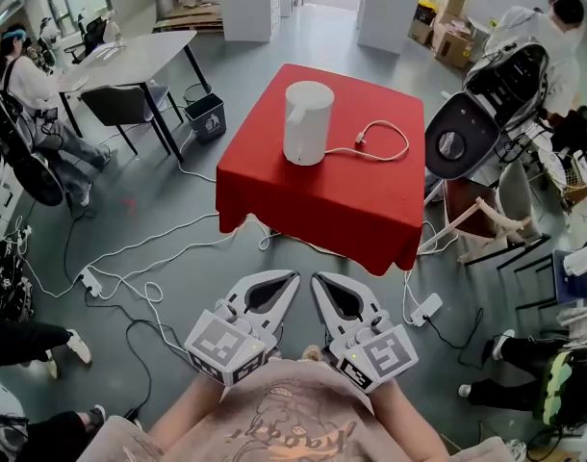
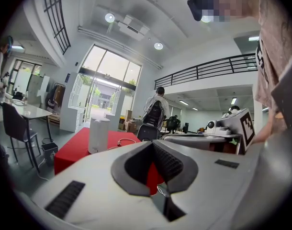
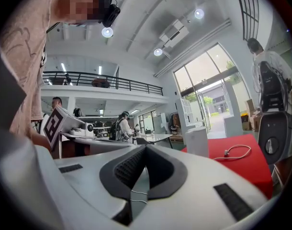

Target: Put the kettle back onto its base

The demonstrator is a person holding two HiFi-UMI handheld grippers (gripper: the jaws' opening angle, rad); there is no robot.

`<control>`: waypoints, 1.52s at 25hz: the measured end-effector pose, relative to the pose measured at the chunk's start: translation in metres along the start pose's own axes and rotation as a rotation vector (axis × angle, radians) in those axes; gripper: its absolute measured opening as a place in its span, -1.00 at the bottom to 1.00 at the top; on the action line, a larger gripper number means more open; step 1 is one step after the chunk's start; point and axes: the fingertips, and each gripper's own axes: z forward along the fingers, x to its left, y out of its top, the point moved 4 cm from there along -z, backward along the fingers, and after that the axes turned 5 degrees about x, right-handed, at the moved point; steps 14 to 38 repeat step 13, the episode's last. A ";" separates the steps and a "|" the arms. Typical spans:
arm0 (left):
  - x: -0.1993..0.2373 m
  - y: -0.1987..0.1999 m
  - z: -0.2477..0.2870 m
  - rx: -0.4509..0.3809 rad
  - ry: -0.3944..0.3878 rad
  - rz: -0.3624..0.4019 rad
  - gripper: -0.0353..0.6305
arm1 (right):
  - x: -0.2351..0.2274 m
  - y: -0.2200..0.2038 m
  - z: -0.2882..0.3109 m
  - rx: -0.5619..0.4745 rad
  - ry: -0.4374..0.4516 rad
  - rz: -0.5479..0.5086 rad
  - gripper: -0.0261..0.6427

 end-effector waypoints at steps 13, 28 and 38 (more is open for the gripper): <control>0.004 -0.005 -0.005 0.016 -0.023 0.004 -0.92 | 0.006 -0.004 0.008 0.009 0.002 0.007 -0.92; 0.004 -0.005 -0.005 0.016 -0.023 0.004 -0.92 | 0.006 -0.004 0.008 0.009 0.002 0.007 -0.92; 0.004 -0.005 -0.005 0.016 -0.023 0.004 -0.92 | 0.006 -0.004 0.008 0.009 0.002 0.007 -0.92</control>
